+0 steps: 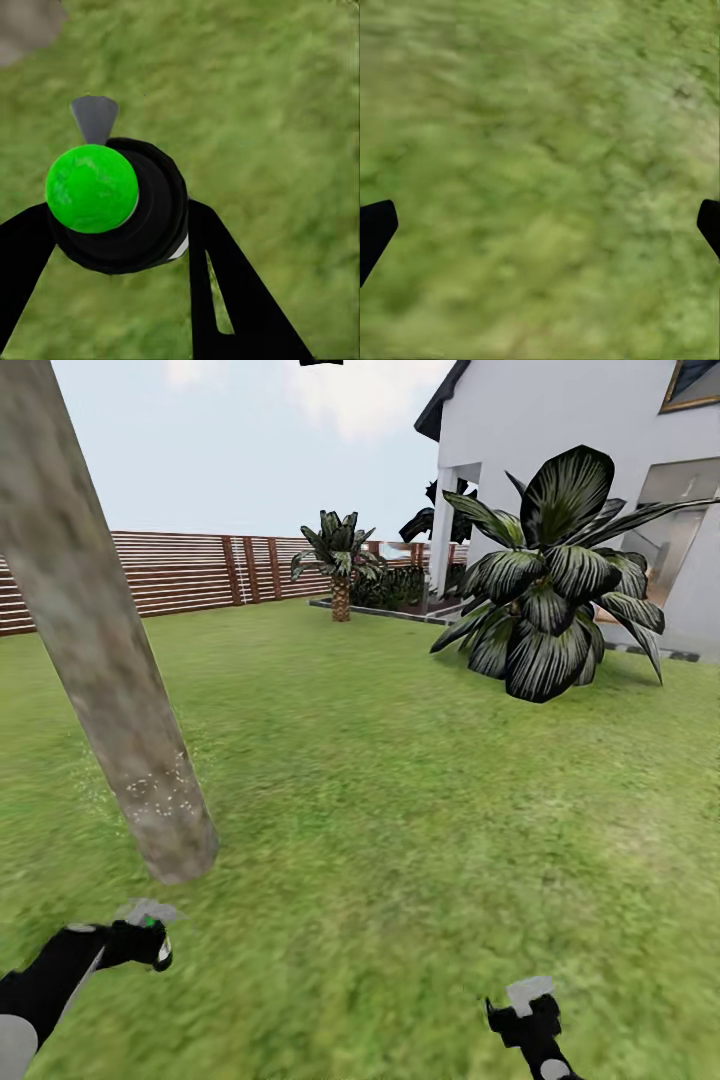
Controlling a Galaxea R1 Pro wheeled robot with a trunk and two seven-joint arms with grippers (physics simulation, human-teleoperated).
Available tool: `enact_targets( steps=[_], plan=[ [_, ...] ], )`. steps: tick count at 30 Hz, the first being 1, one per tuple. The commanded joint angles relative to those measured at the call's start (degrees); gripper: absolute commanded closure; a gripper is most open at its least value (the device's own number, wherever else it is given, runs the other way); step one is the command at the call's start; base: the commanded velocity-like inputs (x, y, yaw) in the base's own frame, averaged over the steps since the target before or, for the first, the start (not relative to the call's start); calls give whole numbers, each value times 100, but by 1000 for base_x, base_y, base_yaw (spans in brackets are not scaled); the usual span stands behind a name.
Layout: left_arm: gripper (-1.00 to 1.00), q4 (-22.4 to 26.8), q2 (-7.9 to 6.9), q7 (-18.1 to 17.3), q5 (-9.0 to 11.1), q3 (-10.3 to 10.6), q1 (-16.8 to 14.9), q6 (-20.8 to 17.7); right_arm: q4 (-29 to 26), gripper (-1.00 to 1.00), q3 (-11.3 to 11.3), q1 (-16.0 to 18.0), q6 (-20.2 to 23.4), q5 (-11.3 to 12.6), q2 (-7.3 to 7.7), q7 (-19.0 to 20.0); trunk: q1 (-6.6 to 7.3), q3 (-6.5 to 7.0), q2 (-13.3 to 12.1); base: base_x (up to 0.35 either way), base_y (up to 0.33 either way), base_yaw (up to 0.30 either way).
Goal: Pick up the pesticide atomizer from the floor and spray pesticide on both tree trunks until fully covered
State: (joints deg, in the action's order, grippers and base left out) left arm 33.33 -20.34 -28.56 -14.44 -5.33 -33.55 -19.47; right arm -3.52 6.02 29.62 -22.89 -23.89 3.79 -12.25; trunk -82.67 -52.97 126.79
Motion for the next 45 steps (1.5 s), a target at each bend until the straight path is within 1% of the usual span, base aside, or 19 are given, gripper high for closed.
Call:
enact_targets(
  steps=[1,3,5,6,7,9,12,17,18,19,20,22,24,26,28,32,36,40,45],
  plan=[
    [100,1,-3,-395,-150,306,6,262,-105,-100,-221,0,-3,-252,17,389,0,0,0,-1,0,0],
    [100,3,-10,-871,-246,601,11,613,-571,-100,-404,0,5,-473,43,1117,0,0,0,0,0,0],
    [100,1,-14,-1338,-352,703,-13,845,-1137,-100,-466,0,16,-609,125,2051,0,0,0,0,0,0],
    [100,0,-13,-1704,-496,723,-24,911,-1487,-100,-481,0,25,-737,208,2793,0,0,0,0,0,0],
    [100,4,-7,-2070,-678,734,-44,945,-1790,-100,-484,0,35,-872,284,3480,0,0,0,0,0,0],
    [100,66,28,-2652,-1063,741,-79,980,-2188,-100,-486,4,48,-1012,384,4460,0,0,0,0,0,0],
    [100,171,173,-3368,-1781,742,-89,1194,-2606,-100,-486,38,369,-1072,442,5398,0,0,0,0,0,0],
    [100,198,327,-3453,-1937,742,-90,1347,-2885,-100,-505,51,495,-1076,371,6017,0,0,0,0,0,0],
    [100,195,415,-3459,-1951,762,-87,1346,-2992,-100,-510,52,505,-1075,324,6244,0,0,0,0,0,0],
    [100,194,507,-3458,-1966,838,-87,1340,-3080,100,-512,52,508,-1074,282,6359,0,0,0,0,0,0],
    [100,197,634,-3453,-1975,1058,-89,1331,-3164,100,-513,54,510,-1074,244,6462,0,0,0,0,0,0],
    [100,205,750,-3444,-1975,1340,-90,1328,-3258,100,-513,86,513,-1074,225,6534,0,0,0,0,0,0],
    [100,208,853,-3427,-1978,1559,-90,1331,-3330,100,-520,125,513,-1071,205,6634,0,0,0,0,0,0],
    [100,212,979,-3421,-1979,1718,-90,1331,-3453,100,-523,147,513,-1075,69,6800,0,0,0,0,0,0],
    [100,218,1112,-3420,-1982,1803,-90,1331,-3528,100,-529,155,514,-1121,-166,6921,0,0,0,0,0,0],
    [100,263,1249,-3419,-1971,1885,-90,1340,-3634,100,-525,158,514,-1341,-508,7015,0,0,0,0,0,0],
    [100,279,1469,-3412,-1982,2261,-90,1341,-3645,100,-531,159,507,-1363,-640,7060,0,0,0,0,0,0],
    [100,299,1660,-3335,-1984,2307,-94,1340,-3644,100,-531,164,505,-1364,-763,7172,0,0,0,0,0,0],
    [100,447,1719,-3306,-1984,2310,-99,1340,-3647,100,-531,166,505,-1364,-967,7216,0,0,0,0,0,0]
  ],
)
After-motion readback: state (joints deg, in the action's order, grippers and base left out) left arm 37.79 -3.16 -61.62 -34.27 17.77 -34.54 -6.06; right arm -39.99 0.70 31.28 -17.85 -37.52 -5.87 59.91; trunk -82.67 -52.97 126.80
